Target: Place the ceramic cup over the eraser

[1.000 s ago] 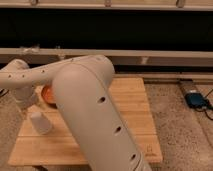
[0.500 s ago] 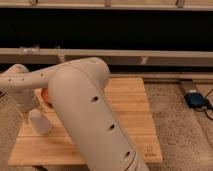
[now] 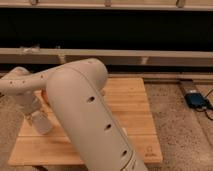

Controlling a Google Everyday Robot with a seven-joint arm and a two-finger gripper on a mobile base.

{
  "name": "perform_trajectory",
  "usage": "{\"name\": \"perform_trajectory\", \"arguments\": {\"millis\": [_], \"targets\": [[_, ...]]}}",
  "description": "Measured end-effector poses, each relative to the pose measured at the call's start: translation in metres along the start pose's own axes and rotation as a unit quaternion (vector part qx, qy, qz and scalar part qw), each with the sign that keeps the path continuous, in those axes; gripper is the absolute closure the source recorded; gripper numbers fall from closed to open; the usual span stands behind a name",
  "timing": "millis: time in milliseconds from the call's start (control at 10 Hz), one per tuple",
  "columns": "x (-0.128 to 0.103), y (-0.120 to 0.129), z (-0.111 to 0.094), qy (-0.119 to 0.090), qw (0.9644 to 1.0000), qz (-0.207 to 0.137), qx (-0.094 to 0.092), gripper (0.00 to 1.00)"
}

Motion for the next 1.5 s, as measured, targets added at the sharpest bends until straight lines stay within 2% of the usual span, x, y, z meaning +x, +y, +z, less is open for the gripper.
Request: {"name": "perform_trajectory", "arguments": {"millis": [100,400,600,700,900,1100,1400,1500], "targets": [[0.0,-0.002,0.002,-0.004,1.0,0.005,-0.004,0.72],[0.002,-0.008,-0.004,-0.018,0.9997,0.007,-0.012,0.98],[0.008,-0.009,-0.027,-0.029,0.9993,0.001,-0.023,1.0],[0.014,-0.009,-0.045,-0.04,0.9988,-0.004,-0.029,1.0],[0.03,-0.013,-0.086,-0.062,0.9974,-0.017,-0.034,1.0],[0.058,-0.029,-0.116,-0.077,0.9962,-0.023,-0.033,1.0],[0.098,-0.065,-0.146,-0.094,0.9952,-0.015,-0.024,1.0],[0.102,-0.071,-0.149,-0.096,0.9951,-0.012,-0.022,1.0]]}}
